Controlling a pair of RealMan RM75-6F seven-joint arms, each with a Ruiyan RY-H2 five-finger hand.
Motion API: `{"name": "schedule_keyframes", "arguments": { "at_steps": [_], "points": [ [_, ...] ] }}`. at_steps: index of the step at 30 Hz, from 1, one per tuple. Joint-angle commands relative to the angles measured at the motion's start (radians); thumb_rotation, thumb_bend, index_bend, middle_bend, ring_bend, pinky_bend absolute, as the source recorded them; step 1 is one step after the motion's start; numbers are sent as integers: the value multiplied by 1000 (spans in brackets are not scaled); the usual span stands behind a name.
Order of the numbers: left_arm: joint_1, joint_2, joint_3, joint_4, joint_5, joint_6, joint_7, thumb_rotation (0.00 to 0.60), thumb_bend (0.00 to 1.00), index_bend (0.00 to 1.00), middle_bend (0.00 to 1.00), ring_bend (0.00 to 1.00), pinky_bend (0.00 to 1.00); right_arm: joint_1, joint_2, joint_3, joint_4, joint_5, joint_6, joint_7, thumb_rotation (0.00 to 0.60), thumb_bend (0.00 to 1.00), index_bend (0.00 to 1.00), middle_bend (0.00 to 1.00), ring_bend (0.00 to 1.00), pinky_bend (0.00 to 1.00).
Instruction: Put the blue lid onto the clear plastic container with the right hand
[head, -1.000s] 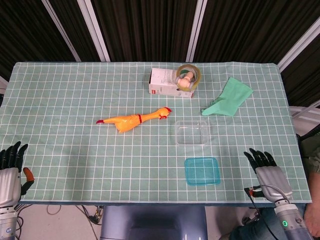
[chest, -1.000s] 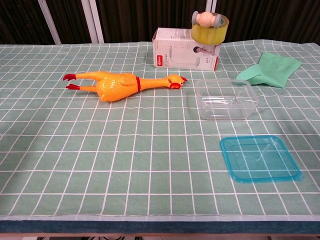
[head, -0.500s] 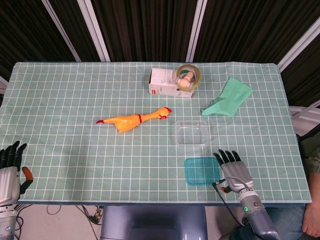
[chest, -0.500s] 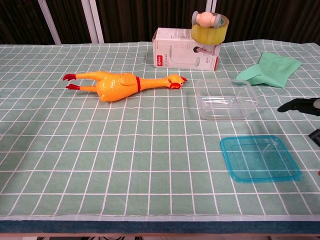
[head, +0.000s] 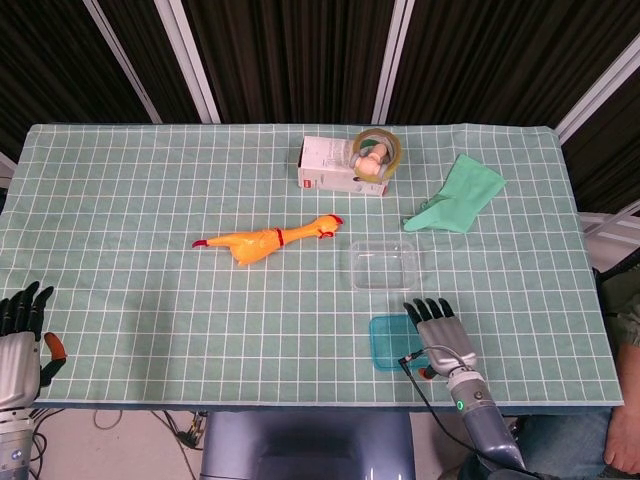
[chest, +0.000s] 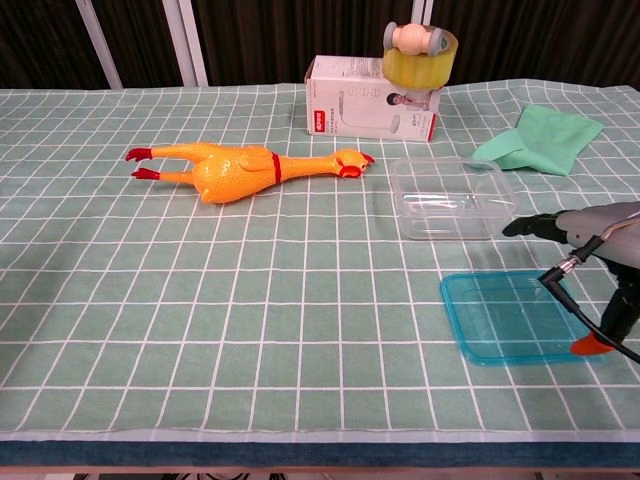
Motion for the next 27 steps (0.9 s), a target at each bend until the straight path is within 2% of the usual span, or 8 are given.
{"name": "schedule_keyframes", "arguments": {
  "at_steps": [1, 16, 27],
  "points": [
    [0, 0, 0, 0, 0, 1, 1, 600, 770, 97, 0, 0, 0, 9, -7, -2, 3, 2, 3, 3, 600, 154, 0, 147, 0, 0],
    [-2, -3, 1, 4, -4, 2, 5, 600, 770, 97, 0, 0, 0, 45, -38, -36, 12, 18, 27, 22, 600, 154, 0, 156, 0, 0],
    [-3, -3, 0, 5, -7, 2, 4, 600, 770, 97, 0, 0, 0, 70, -82, -37, 42, 50, 23, 41, 600, 154, 0, 156, 0, 0]
  ]
}}
